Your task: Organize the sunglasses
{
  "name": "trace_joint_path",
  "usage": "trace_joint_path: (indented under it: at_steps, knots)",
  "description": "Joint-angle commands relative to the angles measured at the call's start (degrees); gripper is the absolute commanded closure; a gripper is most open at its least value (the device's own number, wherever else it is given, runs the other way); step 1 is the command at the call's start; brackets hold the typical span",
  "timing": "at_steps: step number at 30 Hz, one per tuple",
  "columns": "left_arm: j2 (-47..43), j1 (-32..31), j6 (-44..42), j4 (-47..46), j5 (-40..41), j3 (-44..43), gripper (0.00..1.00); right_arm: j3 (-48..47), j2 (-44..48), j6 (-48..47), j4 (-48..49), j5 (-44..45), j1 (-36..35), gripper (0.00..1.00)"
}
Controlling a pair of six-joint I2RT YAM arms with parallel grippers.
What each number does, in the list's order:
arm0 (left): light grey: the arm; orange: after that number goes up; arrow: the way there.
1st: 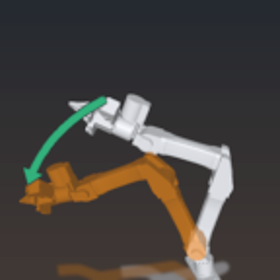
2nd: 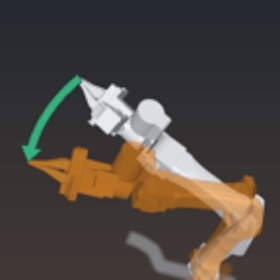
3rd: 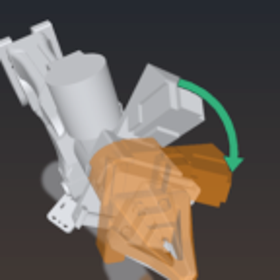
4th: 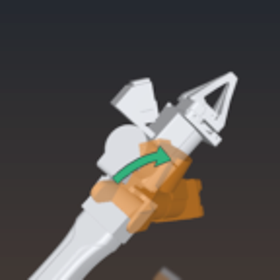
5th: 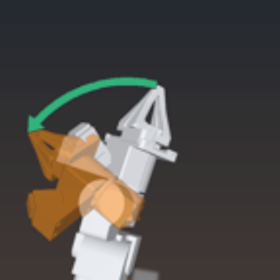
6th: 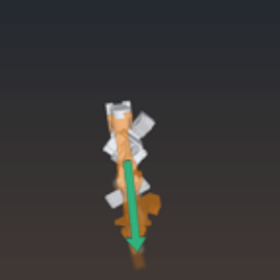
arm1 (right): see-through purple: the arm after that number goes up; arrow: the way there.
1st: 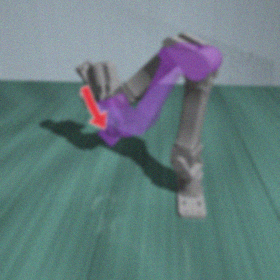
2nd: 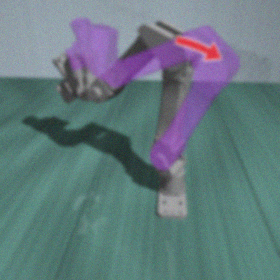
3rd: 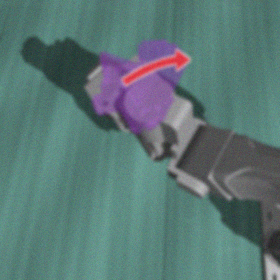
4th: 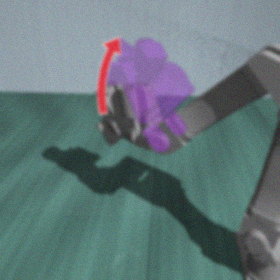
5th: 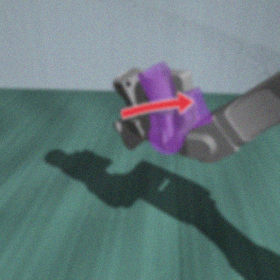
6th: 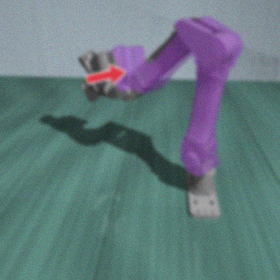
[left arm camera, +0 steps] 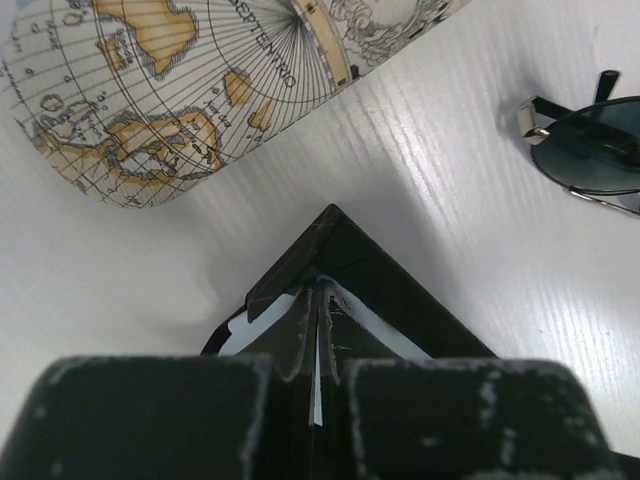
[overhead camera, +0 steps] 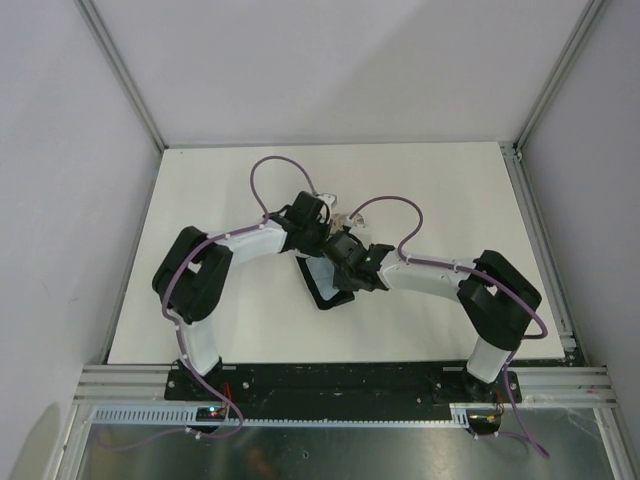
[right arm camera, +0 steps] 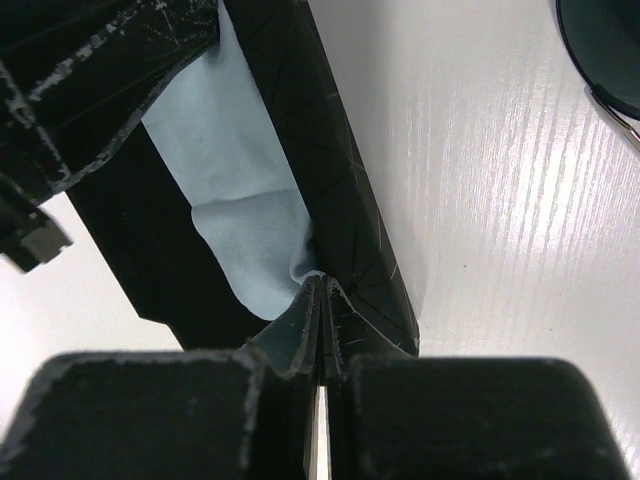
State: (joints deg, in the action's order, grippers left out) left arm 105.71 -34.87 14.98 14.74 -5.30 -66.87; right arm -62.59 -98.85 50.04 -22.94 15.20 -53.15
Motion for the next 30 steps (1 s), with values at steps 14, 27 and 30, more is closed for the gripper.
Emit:
trace_joint_path:
  at_steps: [14, 27, 30]
  knots:
    - [1.37, -0.88, 0.03, -0.86, 0.45, -2.45, 0.98, 0.25, 1.79, 0.13, -4.12, 3.52, -0.62, 0.96]
    - [-1.61, -0.85, 1.41, -0.69, -0.95, -2.42, 0.73, 0.22, 6.85, -2.63, -4.07, 1.98, 0.12, 0.74]
    - [-2.56, -0.87, 1.60, -0.69, -1.12, -2.28, 0.68, 0.22, 7.71, -3.70, -4.00, 1.22, 0.61, 0.72]
